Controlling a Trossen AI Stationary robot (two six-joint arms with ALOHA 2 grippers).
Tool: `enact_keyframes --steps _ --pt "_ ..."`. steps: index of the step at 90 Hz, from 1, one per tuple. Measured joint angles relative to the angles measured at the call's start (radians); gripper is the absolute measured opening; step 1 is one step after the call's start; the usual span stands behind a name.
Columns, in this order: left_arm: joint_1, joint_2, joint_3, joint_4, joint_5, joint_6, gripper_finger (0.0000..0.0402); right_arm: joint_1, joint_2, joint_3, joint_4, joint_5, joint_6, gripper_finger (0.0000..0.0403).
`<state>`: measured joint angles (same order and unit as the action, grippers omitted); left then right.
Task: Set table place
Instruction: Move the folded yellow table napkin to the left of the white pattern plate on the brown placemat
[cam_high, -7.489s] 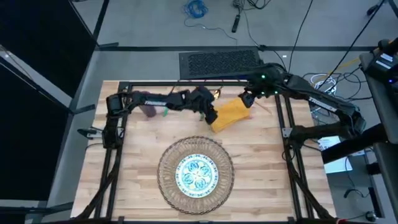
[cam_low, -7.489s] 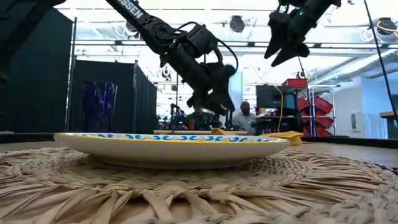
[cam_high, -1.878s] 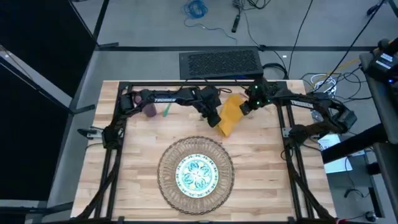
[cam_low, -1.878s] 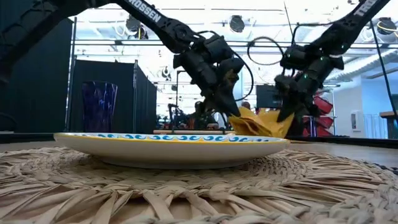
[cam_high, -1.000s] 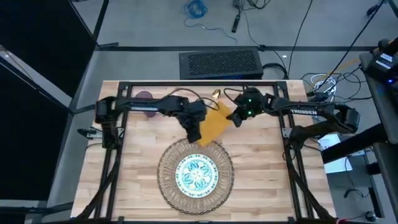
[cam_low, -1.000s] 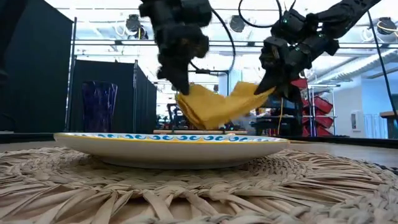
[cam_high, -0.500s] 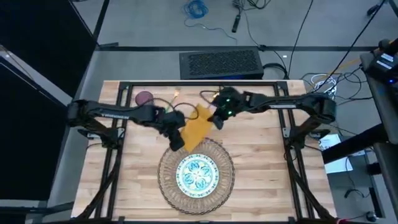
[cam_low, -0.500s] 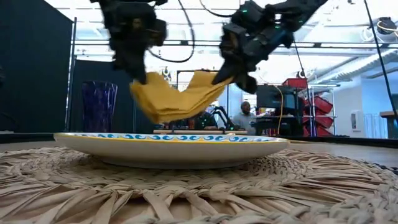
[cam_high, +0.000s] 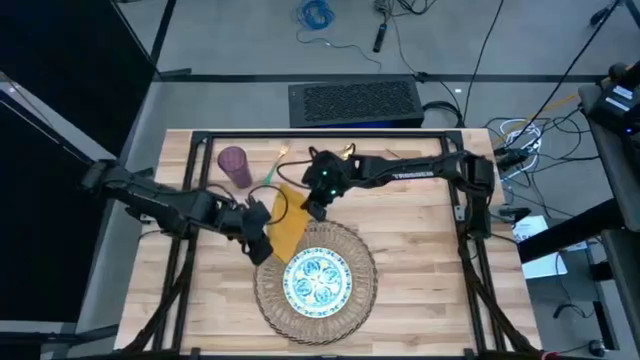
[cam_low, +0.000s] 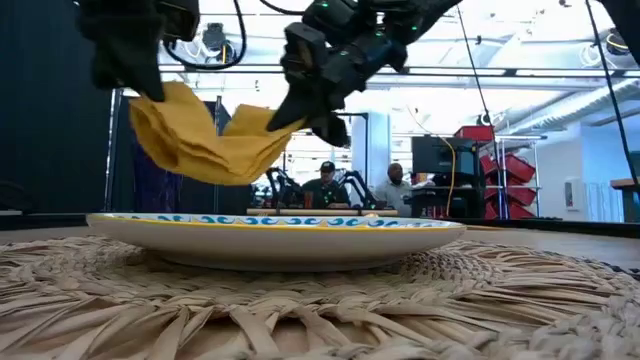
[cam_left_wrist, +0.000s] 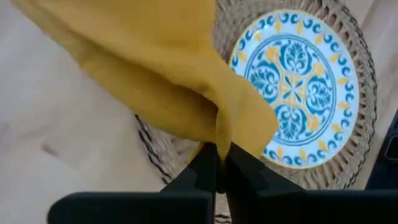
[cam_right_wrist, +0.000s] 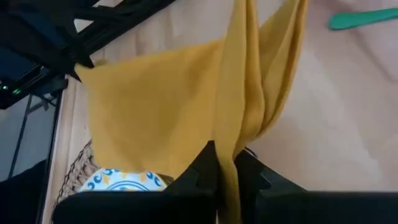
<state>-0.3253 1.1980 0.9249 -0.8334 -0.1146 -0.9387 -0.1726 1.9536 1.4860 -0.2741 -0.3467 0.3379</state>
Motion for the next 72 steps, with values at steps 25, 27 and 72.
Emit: enact_keyframes --steps 25,27,72 --pt "-0.204 0.003 0.000 -0.072 -0.063 -0.271 0.0000 0.011 0.025 0.007 0.019 0.011 0.011 0.0000" --pt "-0.219 0.006 0.000 -0.068 -0.068 -0.289 0.0000 0.012 0.025 0.007 0.019 0.015 0.011 0.0000" --pt "-0.346 0.120 0.000 0.056 -0.141 -0.459 0.0000 0.070 0.077 0.007 0.139 0.027 0.063 0.0000"
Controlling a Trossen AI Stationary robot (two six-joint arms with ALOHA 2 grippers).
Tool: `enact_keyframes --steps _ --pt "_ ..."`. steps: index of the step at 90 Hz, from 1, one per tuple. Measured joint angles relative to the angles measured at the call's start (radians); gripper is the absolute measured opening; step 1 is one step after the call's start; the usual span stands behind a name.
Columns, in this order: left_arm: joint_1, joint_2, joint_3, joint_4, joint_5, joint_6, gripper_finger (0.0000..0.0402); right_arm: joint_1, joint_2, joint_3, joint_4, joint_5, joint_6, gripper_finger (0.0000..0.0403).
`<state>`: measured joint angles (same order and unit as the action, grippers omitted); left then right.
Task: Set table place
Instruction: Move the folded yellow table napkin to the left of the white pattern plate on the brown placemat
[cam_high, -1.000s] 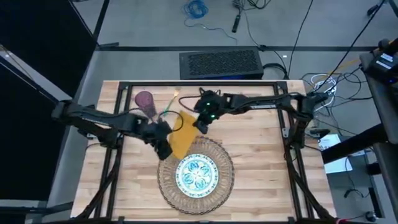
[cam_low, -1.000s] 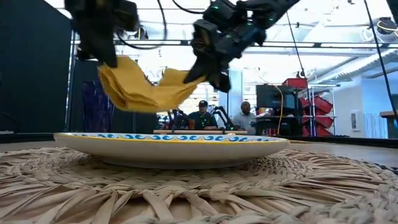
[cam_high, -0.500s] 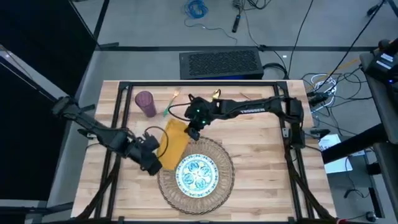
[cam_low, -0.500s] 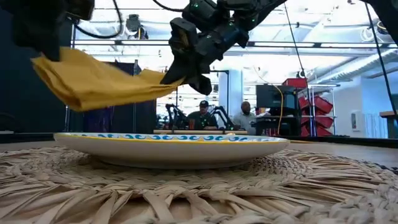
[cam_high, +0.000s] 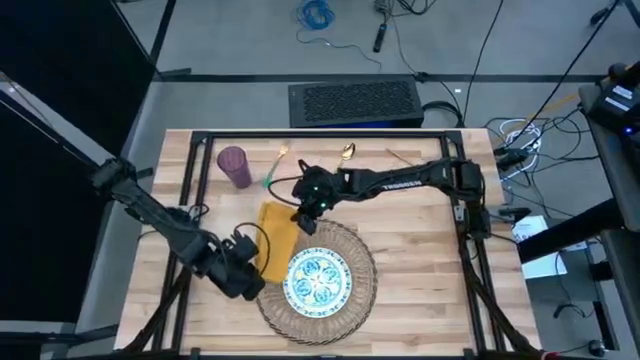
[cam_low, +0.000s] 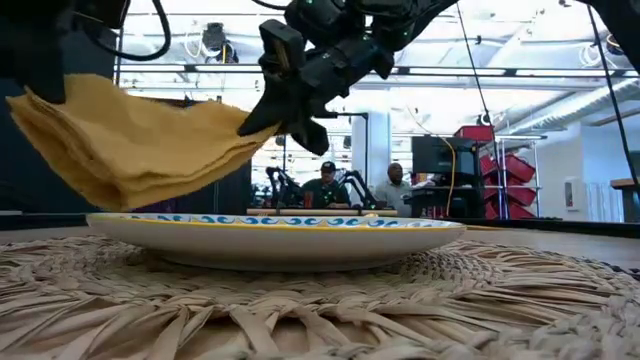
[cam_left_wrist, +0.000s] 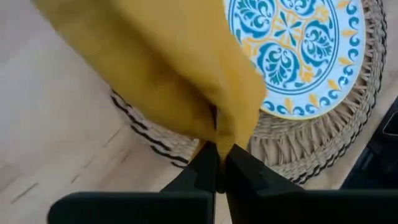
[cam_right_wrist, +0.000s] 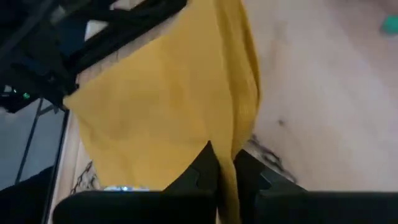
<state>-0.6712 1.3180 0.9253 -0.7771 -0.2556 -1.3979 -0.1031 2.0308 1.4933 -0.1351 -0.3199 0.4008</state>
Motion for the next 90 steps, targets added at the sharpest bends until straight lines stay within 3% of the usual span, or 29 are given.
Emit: enact_keyframes --steps 16,54,90 --pt "-0.035 0.002 0.000 0.009 -0.013 -0.050 0.0000 0.033 0.057 0.028 0.021 -0.021 0.016 0.0000" --pt "-0.178 0.033 0.000 0.001 -0.038 -0.267 0.0000 0.077 0.225 0.280 -0.081 -0.056 -0.031 0.0000" --pt "-0.254 0.140 0.000 0.114 -0.030 -0.377 0.0000 0.065 0.228 0.284 -0.097 -0.053 -0.035 0.0000"
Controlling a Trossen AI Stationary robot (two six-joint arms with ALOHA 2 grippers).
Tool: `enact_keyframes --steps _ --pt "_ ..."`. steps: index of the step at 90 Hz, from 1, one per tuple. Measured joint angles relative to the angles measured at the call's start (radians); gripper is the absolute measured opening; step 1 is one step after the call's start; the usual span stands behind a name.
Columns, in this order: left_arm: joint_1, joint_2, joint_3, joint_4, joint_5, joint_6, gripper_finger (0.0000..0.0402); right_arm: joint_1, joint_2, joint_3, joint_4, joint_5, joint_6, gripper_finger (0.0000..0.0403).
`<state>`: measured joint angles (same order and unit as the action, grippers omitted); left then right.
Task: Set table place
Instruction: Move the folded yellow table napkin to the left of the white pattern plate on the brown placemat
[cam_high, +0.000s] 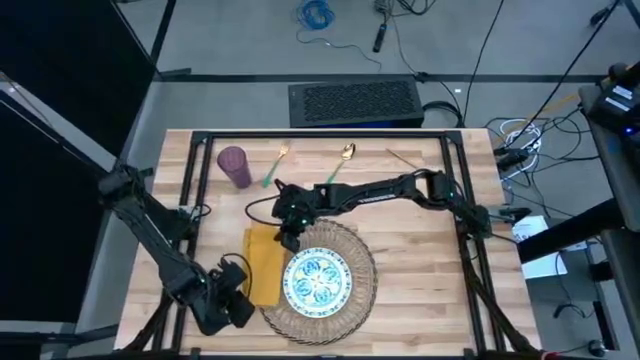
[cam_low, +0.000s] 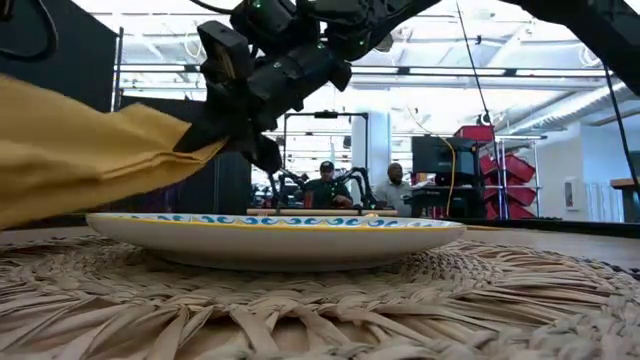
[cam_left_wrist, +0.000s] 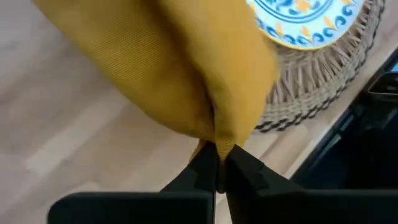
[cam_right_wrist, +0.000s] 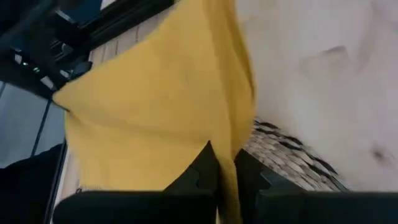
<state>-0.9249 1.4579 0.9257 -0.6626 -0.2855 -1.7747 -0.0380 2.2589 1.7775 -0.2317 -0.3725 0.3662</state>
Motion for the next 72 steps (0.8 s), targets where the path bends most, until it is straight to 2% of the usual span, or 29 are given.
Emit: enact_keyframes --steps 24,31,40,57,72 --pt "0.000 0.011 0.000 0.022 0.008 0.000 0.0000 0.008 0.014 0.002 -0.017 0.005 -0.012 0.0001" --pt "0.000 0.011 0.000 0.023 0.008 0.000 0.0000 0.008 0.024 0.002 -0.013 0.005 -0.012 0.0012" --pt "0.000 0.011 0.000 0.024 0.012 0.002 0.0000 0.007 0.024 0.002 -0.027 0.008 -0.027 0.0049" --pt "0.000 0.010 0.000 0.023 0.016 0.007 0.0000 0.003 0.024 0.007 -0.035 0.006 -0.044 0.0143" --pt "0.000 0.010 0.000 0.020 0.021 0.001 0.0000 -0.021 0.021 0.075 -0.112 -0.028 -0.104 0.0204"
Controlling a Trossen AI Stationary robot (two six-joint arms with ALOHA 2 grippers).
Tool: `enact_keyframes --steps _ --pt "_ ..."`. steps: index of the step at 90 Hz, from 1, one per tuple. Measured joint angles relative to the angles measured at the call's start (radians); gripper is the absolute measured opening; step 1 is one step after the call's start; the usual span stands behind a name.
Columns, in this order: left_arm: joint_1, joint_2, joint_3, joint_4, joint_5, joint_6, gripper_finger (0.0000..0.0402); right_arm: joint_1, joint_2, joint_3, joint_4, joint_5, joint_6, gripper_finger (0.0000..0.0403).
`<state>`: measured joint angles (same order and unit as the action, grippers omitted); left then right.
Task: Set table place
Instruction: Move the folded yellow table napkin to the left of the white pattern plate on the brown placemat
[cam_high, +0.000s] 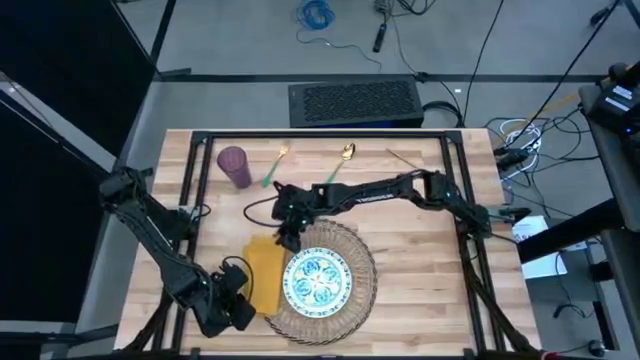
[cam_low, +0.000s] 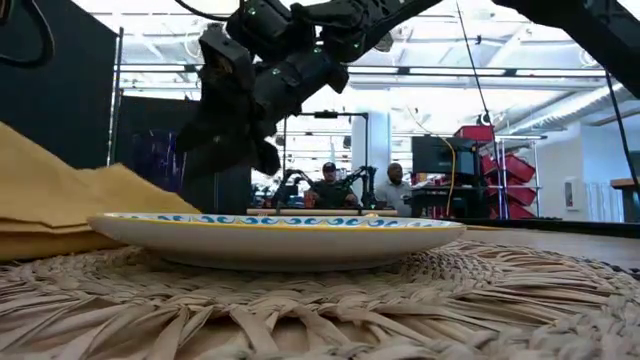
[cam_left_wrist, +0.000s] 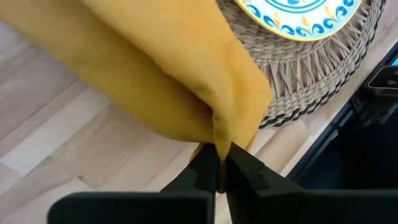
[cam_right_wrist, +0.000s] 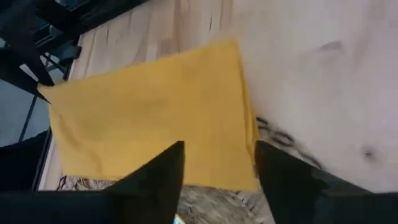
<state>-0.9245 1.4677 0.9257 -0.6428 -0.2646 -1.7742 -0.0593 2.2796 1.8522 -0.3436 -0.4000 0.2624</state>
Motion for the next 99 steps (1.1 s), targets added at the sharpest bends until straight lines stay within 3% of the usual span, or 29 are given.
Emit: enact_keyframes --steps 21,40,50,77,99 --pt "-0.035 -0.001 0.000 -0.076 0.001 -0.094 0.0000 -0.067 -0.050 0.150 -0.312 -0.013 -0.139 0.0227" --pt "-0.114 -0.001 0.000 -0.115 -0.006 -0.227 0.0000 -0.151 -0.177 0.154 -0.499 0.043 -0.206 0.0223" --pt "-0.131 -0.001 0.000 -0.085 -0.010 -0.243 0.0000 -0.188 -0.238 0.153 -0.546 0.047 -0.214 0.0220" --pt "-0.088 -0.001 0.000 0.011 -0.019 -0.104 0.0004 -0.229 -0.404 0.153 -0.581 0.095 -0.221 0.0220" --pt "-0.097 -0.001 0.000 0.044 -0.006 -0.074 0.0075 -0.229 -0.485 0.153 -0.629 0.168 -0.228 0.0219"
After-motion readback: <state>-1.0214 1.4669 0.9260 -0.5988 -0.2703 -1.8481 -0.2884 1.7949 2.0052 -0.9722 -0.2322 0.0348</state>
